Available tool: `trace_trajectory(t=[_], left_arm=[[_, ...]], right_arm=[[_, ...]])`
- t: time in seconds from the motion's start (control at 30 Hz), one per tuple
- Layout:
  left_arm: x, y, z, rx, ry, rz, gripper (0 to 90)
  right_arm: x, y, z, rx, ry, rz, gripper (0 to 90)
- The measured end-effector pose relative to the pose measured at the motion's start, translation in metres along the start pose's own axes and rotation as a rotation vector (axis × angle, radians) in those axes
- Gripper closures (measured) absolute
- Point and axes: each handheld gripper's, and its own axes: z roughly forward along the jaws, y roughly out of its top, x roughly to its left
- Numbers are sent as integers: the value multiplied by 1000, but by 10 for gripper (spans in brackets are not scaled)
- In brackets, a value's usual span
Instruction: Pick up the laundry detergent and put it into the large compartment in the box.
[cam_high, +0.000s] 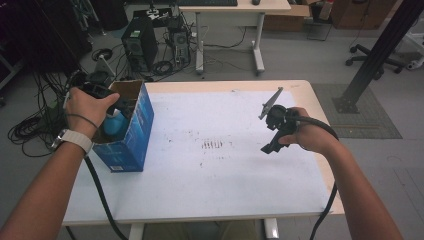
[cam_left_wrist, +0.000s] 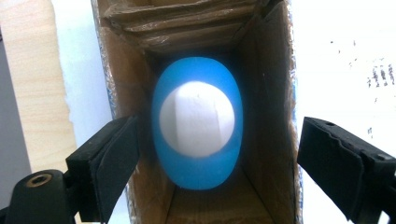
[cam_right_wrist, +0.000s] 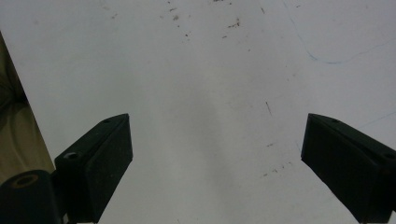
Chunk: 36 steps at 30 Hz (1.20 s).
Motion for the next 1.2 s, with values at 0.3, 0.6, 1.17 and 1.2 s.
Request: trace_trajectory(t=[0.3,0.6,1.17,1.2], left_arm=[[-4,-1,-8,-2,1,15,133],[-8,-2,-17,-2,10,32,133],[-24,-6,-39,-49,-50,105,123],[-26,-6,-41,-47,-51,113,117]], right_arm=[[2,-1,-2,-3,-3,3,91],[3,0,-3,-5,-5,-1,91],[6,-2,-10,-9,-16,2,91],[6,-2,-10,-9,-17,0,91]])
